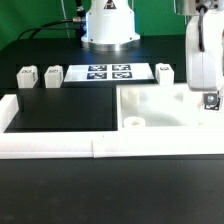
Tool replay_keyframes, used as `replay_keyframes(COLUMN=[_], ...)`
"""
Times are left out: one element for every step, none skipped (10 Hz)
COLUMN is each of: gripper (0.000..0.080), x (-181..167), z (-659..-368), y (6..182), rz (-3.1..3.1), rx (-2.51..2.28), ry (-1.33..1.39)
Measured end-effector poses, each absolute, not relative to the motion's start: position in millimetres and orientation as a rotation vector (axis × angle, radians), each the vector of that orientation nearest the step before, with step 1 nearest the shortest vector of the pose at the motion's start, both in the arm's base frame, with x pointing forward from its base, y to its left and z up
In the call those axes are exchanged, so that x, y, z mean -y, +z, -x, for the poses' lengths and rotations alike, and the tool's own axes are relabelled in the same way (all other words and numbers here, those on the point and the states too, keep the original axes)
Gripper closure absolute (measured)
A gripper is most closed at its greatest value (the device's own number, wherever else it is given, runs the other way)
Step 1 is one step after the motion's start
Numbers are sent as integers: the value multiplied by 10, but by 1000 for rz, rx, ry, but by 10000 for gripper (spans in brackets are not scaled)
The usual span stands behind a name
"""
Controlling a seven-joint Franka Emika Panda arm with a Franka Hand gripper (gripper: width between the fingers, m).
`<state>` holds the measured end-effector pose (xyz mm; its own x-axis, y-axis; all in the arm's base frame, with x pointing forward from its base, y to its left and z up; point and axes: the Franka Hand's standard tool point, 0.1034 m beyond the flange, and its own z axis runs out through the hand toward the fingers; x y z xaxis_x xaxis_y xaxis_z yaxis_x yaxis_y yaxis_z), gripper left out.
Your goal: Assemble square table
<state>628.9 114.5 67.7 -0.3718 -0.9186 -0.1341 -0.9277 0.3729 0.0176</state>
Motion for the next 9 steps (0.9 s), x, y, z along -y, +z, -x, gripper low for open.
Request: replay_keyframes(gripper=[270,188,157,157,152,152,150,150,150], x=[-1146,-1146,-1167,-1285,-1342,-1336,-1332,-1335,-1336], z=[-6287,-6287,-6286,-6260,-6207,-6208,-6197,-6192,-6193], y=[674,672,684,835,1017,1123,1088,1069,1069], rz=[1700,1705,1717,1778,1777,1774,1779,1783,1786], rx=[-2517,-2514,-2503,-2438,-2416,-2403,-2405,-2406,-2404], ry=[137,137,137,136,133,128,130,131,131])
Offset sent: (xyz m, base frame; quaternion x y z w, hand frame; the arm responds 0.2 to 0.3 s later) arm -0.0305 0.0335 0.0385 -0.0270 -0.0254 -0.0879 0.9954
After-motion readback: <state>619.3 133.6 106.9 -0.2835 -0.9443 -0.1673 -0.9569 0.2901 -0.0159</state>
